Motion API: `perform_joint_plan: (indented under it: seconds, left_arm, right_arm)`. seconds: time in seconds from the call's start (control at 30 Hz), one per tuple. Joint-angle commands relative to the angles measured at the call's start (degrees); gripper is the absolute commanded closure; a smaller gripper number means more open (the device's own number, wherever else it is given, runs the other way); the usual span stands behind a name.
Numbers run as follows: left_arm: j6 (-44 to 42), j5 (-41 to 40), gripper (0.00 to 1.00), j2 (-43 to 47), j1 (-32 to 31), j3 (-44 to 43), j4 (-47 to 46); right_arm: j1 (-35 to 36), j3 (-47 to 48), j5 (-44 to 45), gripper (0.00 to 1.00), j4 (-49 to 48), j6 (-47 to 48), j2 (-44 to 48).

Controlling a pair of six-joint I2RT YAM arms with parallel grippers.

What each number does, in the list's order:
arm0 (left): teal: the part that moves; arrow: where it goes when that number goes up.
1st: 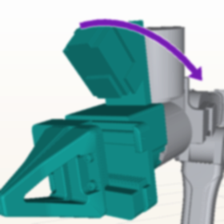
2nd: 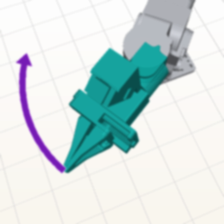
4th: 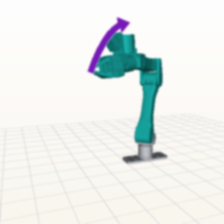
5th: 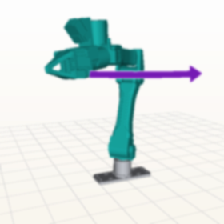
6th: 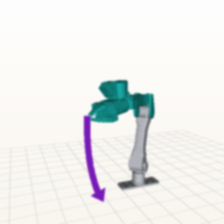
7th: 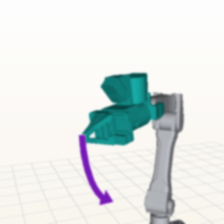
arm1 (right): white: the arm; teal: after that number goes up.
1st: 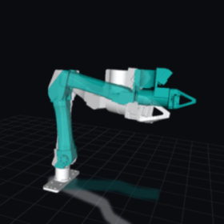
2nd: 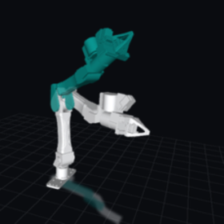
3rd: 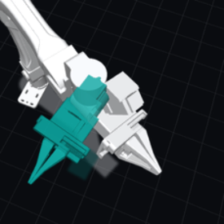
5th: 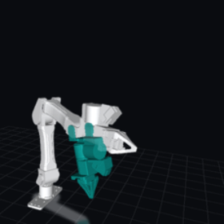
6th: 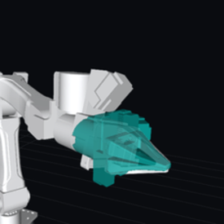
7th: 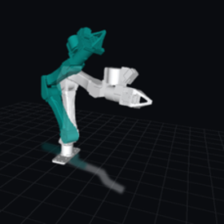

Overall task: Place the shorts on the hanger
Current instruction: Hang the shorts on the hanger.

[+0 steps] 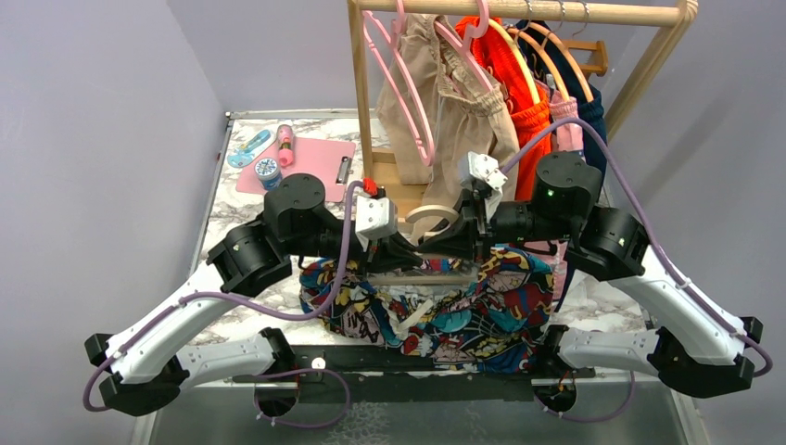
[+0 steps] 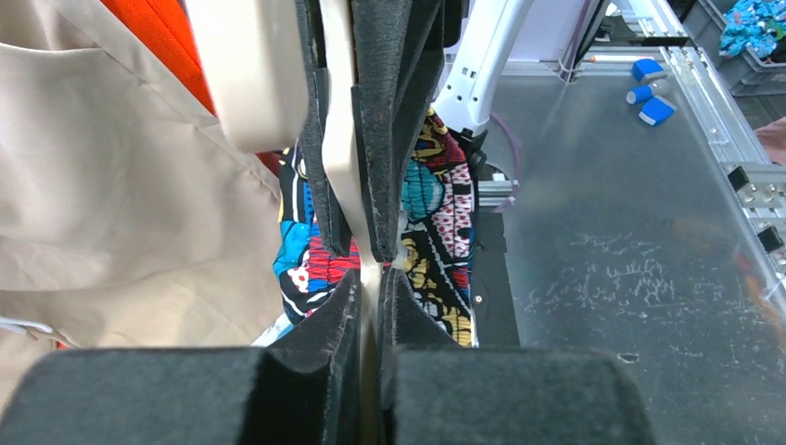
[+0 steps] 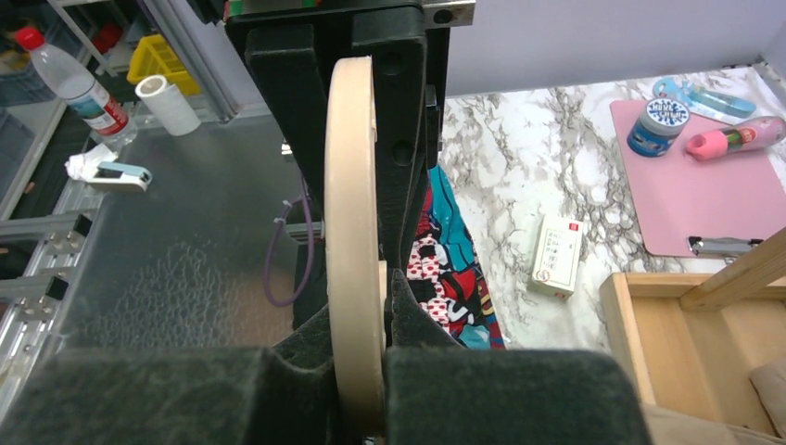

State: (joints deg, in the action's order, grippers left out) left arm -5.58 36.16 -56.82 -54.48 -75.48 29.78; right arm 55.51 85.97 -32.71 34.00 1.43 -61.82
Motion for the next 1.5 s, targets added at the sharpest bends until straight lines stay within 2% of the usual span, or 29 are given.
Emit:
perform_joint_plan:
  seconds: [0.0, 0.07, 0.1, 0.2, 0.23, 0.33, 0.5, 0.77, 0.87, 1.23, 1.47]
  left_arm:
    - [-0.89, -2.87, 1.00, 3.12, 0.16, 1.92, -3.74]
    - [-0.98, -3.19, 1.00, 4.33, 0.16, 3.10, -4.98]
    - [-1.12, -3.20, 1.00, 4.76, 0.16, 3.55, -5.35]
    - [-1.21, -3.12, 1.00, 6.00, 0.16, 4.62, -5.44]
    - [-1.27, -3.10, 1.00, 6.66, 0.16, 5.05, -5.48]
    - [-1.20, -3.68, 1.00, 9.15, 0.16, 6.39, -5.41]
    - [-0.88, -5.32, 1.00, 12.57, 0.16, 7.15, -4.85]
    - [0.04, -4.67, 1.00, 11.79, 0.16, 5.87, -4.57]
    - [0.22, -4.57, 1.00, 11.69, 0.16, 4.90, -4.58]
    - [0.22, -5.99, 1.00, 15.82, 0.16, 4.20, -3.61]
    - [0.05, -6.97, 1.00, 17.41, 0.16, 3.09, -3.74]
  right_arm:
    - [0.22, 0.95, -1.39, 0.99, -3.82, -0.38, 1.22]
    - [0.25, 0.72, -0.69, 0.99, -3.41, -0.38, 1.58]
    - [0.20, 0.69, -0.06, 0.95, -2.96, -0.26, 1.80]
    - [0.19, 0.73, 2.70, 0.61, -0.47, 1.06, 3.14]
    - [0.22, 0.56, 4.30, 0.54, 0.24, 1.49, 3.88]
    - [0.22, -0.91, 9.50, 0.47, 2.46, 3.05, 6.96]
    - [0.22, -2.22, 13.63, 0.46, 7.36, 4.67, 8.95]
    - [0.22, -3.53, 11.42, 0.47, 5.71, 5.32, 8.16]
    - [0.21, -3.34, 12.05, 0.50, 6.58, 6.36, 7.30]
    - [0.22, -3.82, 25.49, 0.69, 11.48, 6.20, 9.88]
    - [0.19, -4.14, 29.91, 0.73, 14.39, 5.23, 10.72]
